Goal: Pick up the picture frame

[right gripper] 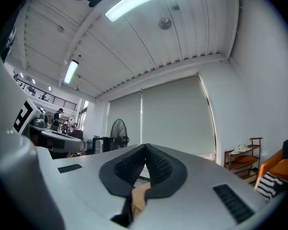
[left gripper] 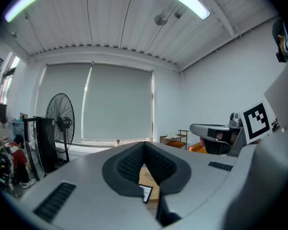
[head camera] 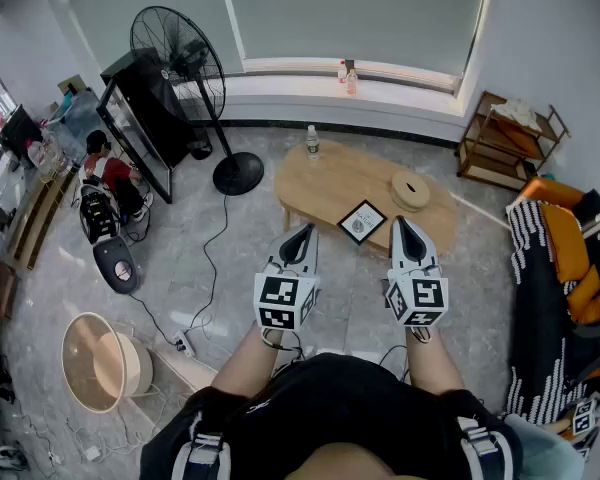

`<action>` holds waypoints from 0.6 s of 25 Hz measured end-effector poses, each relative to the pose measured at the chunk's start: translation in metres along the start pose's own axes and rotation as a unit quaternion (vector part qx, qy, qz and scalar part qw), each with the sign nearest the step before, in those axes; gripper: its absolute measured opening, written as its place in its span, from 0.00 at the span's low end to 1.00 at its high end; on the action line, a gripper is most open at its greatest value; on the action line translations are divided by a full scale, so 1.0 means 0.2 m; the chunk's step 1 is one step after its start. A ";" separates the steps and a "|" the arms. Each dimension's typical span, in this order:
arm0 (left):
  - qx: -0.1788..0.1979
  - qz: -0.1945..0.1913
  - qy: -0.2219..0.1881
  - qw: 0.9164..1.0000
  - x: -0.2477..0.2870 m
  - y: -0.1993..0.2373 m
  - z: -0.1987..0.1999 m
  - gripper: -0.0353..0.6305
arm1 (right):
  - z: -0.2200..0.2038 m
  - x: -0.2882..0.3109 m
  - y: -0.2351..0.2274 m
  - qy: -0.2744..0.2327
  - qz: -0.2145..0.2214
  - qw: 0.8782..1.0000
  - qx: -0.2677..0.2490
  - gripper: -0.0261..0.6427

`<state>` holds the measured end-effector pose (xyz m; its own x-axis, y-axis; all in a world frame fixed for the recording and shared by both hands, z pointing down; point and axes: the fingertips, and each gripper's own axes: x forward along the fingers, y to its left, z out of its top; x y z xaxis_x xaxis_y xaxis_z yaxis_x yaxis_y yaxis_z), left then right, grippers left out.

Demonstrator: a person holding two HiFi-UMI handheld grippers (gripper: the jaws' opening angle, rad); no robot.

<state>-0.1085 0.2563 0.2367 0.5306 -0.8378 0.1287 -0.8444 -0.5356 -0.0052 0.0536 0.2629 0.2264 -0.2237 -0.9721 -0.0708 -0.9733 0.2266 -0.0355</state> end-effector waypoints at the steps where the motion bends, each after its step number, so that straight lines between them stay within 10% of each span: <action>1: -0.003 0.001 0.001 1.000 -0.01 0.01 -0.01 0.08 | 0.00 0.00 0.01 0.000 0.000 1.000 -0.001 0.06; 15: -0.013 0.011 -0.004 1.000 -0.12 0.14 -0.06 0.08 | -0.04 -0.04 0.15 -0.001 -0.013 1.000 -0.006 0.06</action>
<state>-0.1459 0.2625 0.2456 0.5122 -0.8502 0.1214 -0.8576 -0.5140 0.0186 0.0248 0.2768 0.2328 -0.1990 -0.9773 -0.0723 -0.9792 0.2012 -0.0244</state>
